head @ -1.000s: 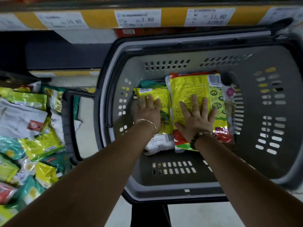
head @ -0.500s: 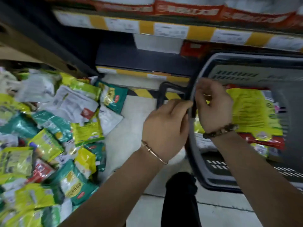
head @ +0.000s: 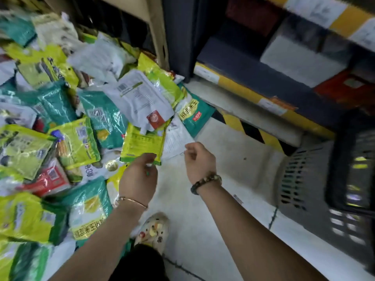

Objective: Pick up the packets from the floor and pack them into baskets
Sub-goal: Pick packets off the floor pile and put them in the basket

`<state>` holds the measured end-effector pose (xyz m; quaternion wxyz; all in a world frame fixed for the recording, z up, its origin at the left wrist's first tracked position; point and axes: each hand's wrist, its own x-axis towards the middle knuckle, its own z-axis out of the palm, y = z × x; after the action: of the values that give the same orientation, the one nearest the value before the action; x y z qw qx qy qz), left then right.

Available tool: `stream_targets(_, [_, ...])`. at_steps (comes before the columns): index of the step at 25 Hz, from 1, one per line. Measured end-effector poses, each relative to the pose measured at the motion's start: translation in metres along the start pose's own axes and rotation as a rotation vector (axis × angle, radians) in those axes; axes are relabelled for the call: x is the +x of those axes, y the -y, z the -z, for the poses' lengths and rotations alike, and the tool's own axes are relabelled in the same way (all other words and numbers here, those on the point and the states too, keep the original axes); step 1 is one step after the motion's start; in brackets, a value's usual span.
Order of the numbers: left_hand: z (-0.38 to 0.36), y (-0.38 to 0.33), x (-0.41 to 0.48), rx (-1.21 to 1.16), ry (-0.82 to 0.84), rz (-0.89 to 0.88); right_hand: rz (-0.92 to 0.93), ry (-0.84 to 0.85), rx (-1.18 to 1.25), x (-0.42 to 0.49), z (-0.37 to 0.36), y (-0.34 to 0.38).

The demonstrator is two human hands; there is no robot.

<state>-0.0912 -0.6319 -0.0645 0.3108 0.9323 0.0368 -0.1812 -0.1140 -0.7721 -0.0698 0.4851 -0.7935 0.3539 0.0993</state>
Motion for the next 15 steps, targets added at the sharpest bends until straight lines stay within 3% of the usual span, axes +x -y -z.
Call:
stream_targets(3, [-0.021, 0.051, 0.033, -0.091, -0.111, 0.129, -0.101, 0.049, -0.018, 0.015, -0.045, -0.034])
stream_targets(7, [-0.046, 0.104, 0.082, -0.181, -0.231, 0.095, -0.173, 0.166, 0.034, 0.052, -0.112, -0.066])
stream_targets(10, [-0.049, 0.127, 0.11, -0.267, -0.313, 0.056, -0.169, 0.162, 0.12, 0.085, -0.155, -0.063])
stream_targets(13, [-0.047, 0.134, 0.117, -0.33, -0.294, 0.047, -0.321, 0.073, 0.244, 0.108, -0.173, -0.047])
stream_targets(15, [-0.043, 0.133, 0.117, -0.361, -0.257, 0.047, -0.415, 0.103, 0.213, 0.117, -0.172, -0.039])
